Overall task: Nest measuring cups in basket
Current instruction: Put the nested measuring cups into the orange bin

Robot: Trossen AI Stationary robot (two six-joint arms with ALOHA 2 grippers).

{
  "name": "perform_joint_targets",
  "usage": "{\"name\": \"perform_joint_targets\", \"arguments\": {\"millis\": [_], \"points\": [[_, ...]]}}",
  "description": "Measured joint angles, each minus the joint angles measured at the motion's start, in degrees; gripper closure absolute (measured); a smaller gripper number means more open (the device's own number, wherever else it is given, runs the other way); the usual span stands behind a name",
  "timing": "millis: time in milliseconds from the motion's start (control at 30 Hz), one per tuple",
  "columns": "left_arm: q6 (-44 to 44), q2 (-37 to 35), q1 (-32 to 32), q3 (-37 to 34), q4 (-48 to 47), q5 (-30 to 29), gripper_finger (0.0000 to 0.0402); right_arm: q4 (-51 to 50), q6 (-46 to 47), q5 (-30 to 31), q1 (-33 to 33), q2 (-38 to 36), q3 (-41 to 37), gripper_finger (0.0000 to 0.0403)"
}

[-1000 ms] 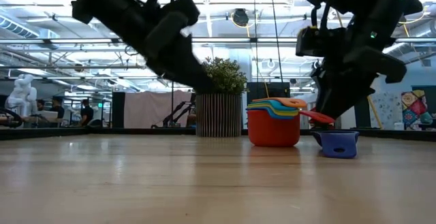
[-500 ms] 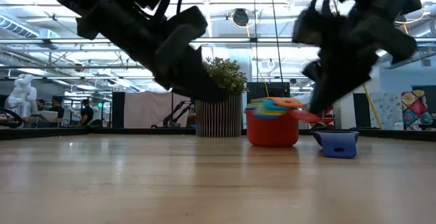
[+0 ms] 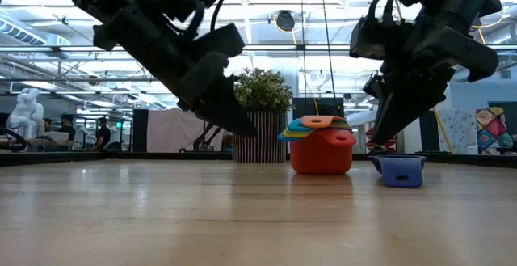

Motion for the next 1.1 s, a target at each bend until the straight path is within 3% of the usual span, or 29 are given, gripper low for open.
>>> {"name": "perform_joint_targets", "arguments": {"millis": [133,367,467,700,1100], "points": [[-0.5,0.0,1.1,0.0,0.2,0.4,0.0167,3.7,-0.2,-0.1,0.0,0.0,0.0,0.0402],[0.6,0.0,1.0,0.0,0.4,7.5,0.0182,4.9,0.0,-0.1,0.2,0.2,0.0,0.0403],[2.5,0.0,0.3,0.0,2.4,10.0,0.0224,5.9,0.0,-0.1,0.7,0.2,0.0,0.0403],[5.9,0.0,0.1,0.0,2.5,13.5,0.0386,6.7,0.7,-0.4,0.7,2.2,0.0,0.0403],[11.6,0.0,3.6,0.0,-0.1,15.3,0.0399,10.2,0.2,-1.6,0.7,5.3,0.0,0.0403]]}}
